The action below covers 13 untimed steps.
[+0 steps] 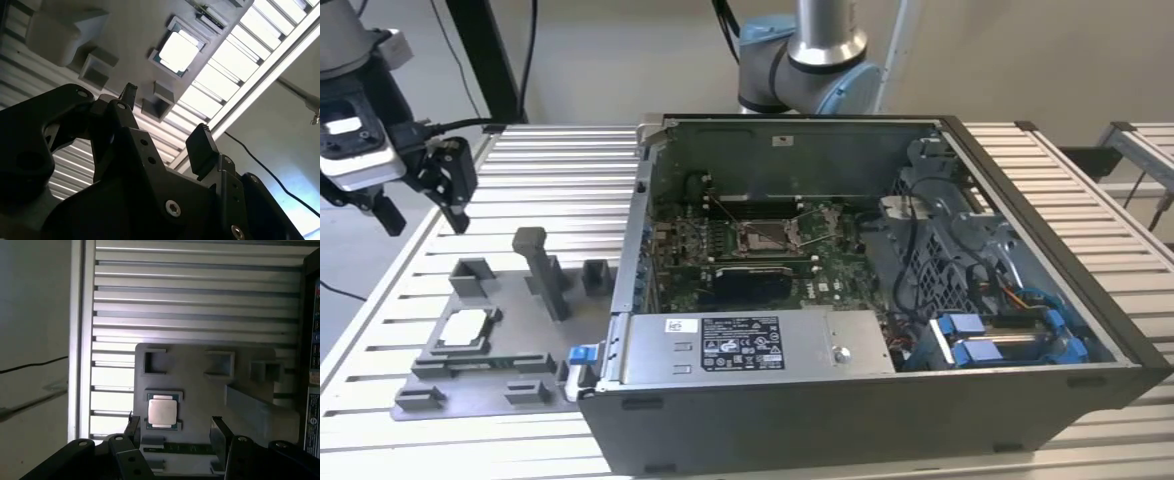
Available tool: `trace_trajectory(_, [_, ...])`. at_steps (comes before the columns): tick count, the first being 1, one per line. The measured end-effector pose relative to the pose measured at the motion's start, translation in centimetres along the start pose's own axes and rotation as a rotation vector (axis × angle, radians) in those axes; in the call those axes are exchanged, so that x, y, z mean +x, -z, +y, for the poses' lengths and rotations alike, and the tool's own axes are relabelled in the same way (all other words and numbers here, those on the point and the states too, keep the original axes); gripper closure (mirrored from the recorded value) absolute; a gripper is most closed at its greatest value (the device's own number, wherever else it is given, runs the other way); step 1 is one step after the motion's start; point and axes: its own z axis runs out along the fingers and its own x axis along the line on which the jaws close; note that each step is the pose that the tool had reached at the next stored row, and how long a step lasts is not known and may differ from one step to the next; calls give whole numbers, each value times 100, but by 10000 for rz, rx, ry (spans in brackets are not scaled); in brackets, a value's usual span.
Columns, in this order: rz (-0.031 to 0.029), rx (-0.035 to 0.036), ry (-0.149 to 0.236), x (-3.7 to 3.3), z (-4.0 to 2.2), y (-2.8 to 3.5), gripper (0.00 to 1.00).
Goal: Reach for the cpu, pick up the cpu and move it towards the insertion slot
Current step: 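Pick up the cpu and move it towards the insertion slot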
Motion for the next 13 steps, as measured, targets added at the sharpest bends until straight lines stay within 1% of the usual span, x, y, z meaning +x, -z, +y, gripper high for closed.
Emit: trace_trajectory(13, [1, 0, 0, 0, -3, -84, 0])
